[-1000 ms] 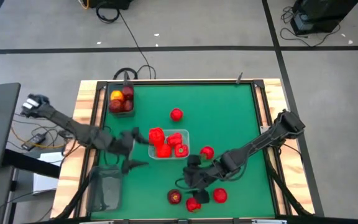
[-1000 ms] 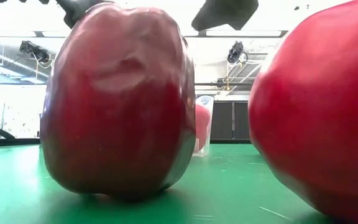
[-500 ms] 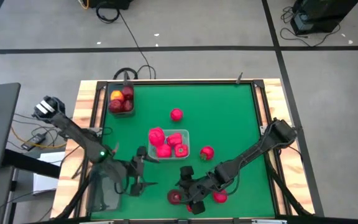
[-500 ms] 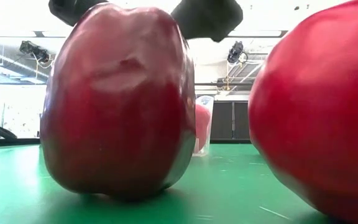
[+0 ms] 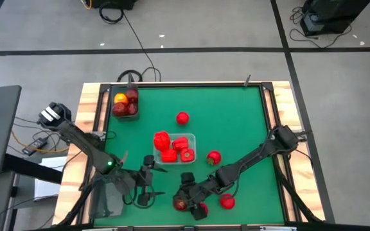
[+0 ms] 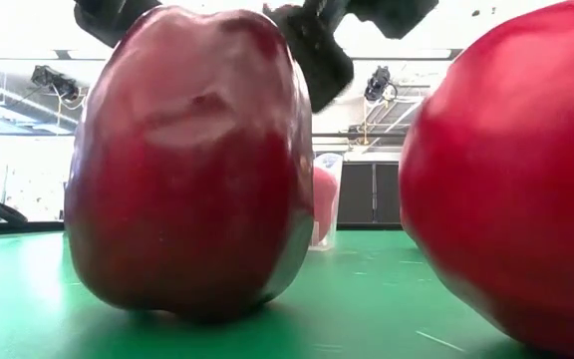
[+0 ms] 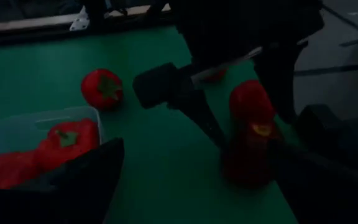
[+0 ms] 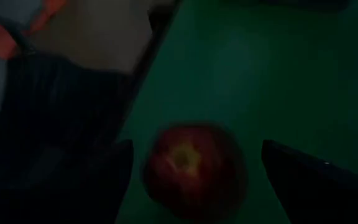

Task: Sort produce into baskets
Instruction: Put the red apple into the top black bin

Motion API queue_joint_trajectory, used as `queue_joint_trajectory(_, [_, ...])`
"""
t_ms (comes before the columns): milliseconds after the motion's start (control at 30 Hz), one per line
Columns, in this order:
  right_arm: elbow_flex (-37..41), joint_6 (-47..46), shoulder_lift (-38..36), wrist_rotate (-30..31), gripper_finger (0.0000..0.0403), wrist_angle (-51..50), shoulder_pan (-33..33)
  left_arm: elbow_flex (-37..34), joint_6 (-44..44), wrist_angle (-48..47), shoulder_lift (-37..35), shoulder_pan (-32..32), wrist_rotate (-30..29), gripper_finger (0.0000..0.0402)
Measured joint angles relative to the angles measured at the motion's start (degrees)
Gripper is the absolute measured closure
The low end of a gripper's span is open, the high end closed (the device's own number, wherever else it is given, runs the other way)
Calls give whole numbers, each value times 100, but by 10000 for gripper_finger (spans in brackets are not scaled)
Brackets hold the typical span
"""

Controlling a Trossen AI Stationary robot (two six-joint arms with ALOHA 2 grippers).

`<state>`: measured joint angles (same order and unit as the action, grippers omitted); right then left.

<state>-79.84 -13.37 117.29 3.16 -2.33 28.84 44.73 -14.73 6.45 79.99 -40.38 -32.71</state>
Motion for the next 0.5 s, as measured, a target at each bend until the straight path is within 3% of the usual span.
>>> queue_joint_trajectory(300, [1,-13,269,239,43,-50,1,0,-99,-225,31,-30,-4,3])
queue_joint_trajectory(500, [1,13,203,342,113,-111,-17,0,-296,-315,31,-30,-15,3])
